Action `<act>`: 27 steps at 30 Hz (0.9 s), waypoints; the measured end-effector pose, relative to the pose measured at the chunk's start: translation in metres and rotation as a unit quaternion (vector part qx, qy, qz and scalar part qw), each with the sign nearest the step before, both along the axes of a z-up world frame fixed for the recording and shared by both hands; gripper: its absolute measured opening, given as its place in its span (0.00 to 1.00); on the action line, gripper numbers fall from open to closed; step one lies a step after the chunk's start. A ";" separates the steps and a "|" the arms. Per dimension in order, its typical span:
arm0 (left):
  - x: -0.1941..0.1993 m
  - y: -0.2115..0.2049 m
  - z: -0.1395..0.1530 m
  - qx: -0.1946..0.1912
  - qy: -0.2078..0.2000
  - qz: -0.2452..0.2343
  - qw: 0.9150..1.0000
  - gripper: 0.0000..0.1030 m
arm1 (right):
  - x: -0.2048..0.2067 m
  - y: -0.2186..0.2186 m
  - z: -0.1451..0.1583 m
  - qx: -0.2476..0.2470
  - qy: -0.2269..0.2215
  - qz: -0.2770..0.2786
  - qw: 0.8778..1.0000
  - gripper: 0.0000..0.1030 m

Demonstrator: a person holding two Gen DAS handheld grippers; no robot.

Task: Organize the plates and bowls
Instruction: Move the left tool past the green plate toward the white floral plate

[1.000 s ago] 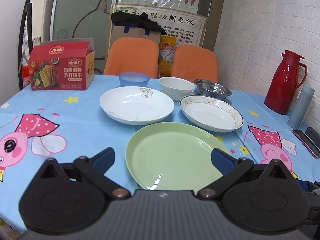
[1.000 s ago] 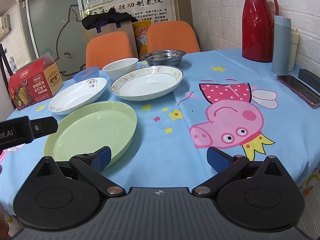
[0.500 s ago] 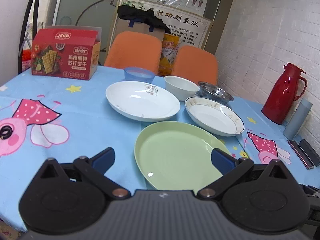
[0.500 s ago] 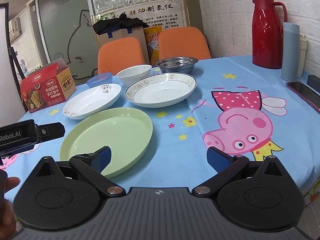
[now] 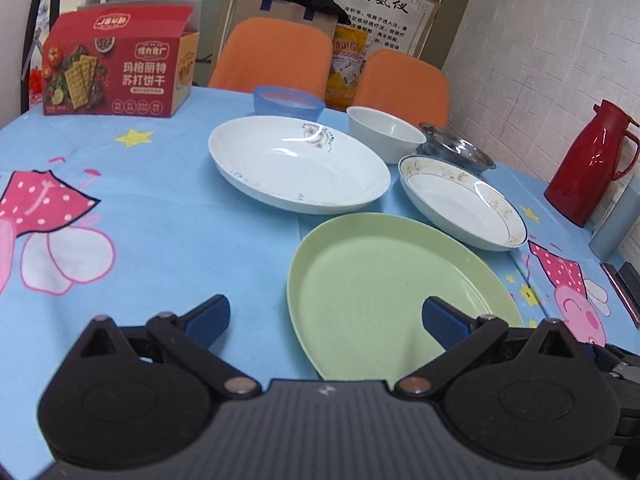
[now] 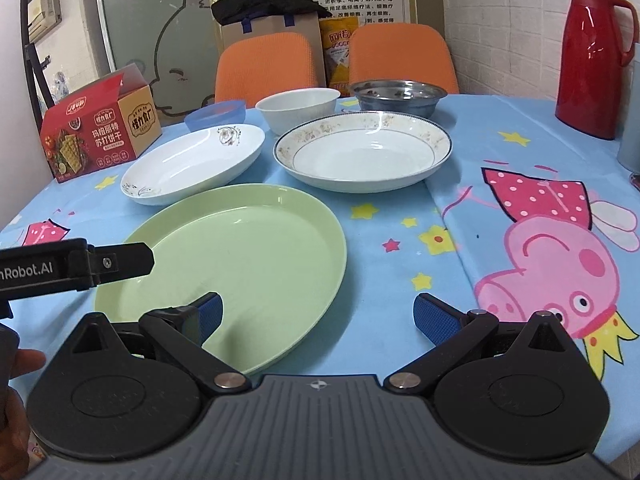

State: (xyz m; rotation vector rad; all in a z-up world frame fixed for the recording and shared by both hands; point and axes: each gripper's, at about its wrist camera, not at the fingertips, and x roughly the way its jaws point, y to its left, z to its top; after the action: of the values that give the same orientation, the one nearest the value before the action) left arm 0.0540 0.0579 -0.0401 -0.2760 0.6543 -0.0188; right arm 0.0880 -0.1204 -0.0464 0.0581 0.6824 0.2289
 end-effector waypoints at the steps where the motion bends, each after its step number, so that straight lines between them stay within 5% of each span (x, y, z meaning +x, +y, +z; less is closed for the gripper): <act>1: 0.002 -0.001 -0.001 0.001 0.003 -0.002 1.000 0.99 | 0.001 0.001 0.000 -0.007 -0.003 -0.001 1.000 1.00; 9: 0.008 0.005 -0.003 -0.011 0.005 -0.036 0.999 0.98 | 0.002 0.002 -0.003 -0.040 -0.016 0.025 0.999 1.00; 13: 0.011 0.007 0.001 -0.016 0.002 -0.058 0.998 0.96 | 0.001 -0.001 0.003 -0.008 -0.022 0.028 0.999 1.00; 27: 0.018 -0.020 -0.007 0.043 0.000 -0.059 0.997 0.78 | 0.002 0.017 -0.003 -0.025 -0.053 0.045 0.997 1.00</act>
State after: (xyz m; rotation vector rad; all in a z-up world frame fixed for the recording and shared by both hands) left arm 0.0720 0.0376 -0.0467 -0.1546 0.6699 -0.1033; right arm 0.0898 -0.1037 -0.0493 -0.0323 0.5860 0.3001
